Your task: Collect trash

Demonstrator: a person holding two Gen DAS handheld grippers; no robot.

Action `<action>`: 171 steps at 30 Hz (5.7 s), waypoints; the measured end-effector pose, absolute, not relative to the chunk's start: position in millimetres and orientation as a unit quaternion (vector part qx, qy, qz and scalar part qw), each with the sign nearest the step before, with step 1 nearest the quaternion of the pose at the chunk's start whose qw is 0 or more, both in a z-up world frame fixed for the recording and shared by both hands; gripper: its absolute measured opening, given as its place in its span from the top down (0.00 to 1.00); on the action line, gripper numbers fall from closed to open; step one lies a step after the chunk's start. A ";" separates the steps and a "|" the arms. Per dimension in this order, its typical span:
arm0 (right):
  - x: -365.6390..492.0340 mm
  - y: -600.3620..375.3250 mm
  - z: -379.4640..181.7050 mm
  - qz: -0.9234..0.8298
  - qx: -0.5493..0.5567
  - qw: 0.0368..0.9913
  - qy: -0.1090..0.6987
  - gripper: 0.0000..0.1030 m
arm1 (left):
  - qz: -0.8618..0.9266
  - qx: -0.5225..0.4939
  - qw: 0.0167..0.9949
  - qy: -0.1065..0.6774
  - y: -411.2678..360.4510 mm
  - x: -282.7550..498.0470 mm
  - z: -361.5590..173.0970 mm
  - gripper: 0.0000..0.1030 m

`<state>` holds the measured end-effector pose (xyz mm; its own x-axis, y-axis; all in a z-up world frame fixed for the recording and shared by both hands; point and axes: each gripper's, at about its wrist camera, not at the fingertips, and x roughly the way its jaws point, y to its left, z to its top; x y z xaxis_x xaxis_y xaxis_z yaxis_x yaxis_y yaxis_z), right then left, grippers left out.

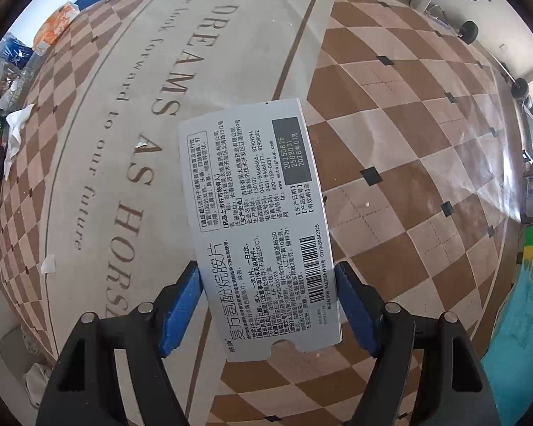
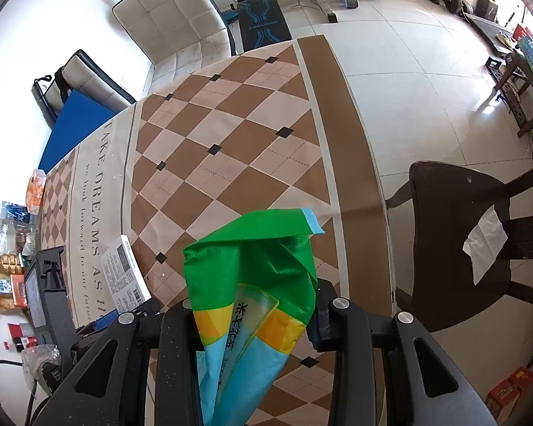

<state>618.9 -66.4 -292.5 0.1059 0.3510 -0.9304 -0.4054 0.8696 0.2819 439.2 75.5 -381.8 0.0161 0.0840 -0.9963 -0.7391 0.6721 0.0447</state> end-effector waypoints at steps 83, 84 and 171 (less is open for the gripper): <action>177.3 -250.9 -500.9 0.383 -0.240 0.570 0.686 0.00 | 0.269 -0.361 0.625 0.638 -144.4 14.2 -470.6 0.02; 176.9 -255.6 -484.1 0.385 -0.230 0.565 0.692 0.00 | 0.260 -0.356 0.632 0.637 -145.8 15.0 -454.8 0.02; -16.6 -396.5 -102.6 0.414 -0.050 0.676 0.608 0.00 | 0.088 -0.270 0.808 0.517 -177.5 -88.6 -139.0 0.00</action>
<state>-16.6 -396.5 -102.6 -0.0821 0.4987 -0.8629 -0.6205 0.6519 0.4358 -88.6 -177.5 -139.0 0.4497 -0.1358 -0.8828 -0.4215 0.8391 -0.3438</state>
